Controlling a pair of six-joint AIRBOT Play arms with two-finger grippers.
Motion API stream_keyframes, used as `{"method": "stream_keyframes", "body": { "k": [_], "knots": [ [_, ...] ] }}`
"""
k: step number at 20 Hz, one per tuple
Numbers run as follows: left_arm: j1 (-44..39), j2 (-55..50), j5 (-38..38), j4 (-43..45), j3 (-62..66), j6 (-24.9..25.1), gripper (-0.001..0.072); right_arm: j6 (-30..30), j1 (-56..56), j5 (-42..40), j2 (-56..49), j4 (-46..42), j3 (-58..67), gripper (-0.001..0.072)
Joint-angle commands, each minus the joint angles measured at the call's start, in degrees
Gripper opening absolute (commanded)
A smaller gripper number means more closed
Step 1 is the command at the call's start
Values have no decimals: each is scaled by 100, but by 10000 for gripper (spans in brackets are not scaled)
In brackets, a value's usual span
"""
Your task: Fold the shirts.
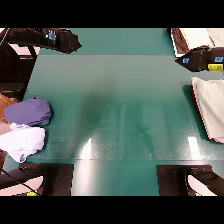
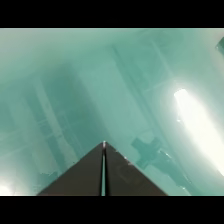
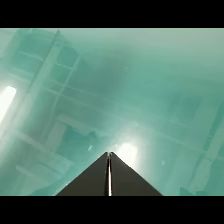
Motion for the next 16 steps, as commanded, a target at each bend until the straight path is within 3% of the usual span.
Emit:
{"method": "stream_keyframes", "body": {
  "k": [1, 12, 15, 16],
  "knots": [
    [0, 0, 0, 0, -2, 0, 31, 2, 7, -11, -2, 2, 4, 16],
    [0, 0, 2, -2, -2, -4, 32, 2, 7, 0, -4, 2, 4, 16],
    [42, 11, 317, 118, 7, 2, 32, 2, 7, -2, -4, 2, 4, 16],
    [138, 55, 11, 339, 52, 0, 31, 2, 7, -2, -4, 0, 4, 16]
  ]
}}
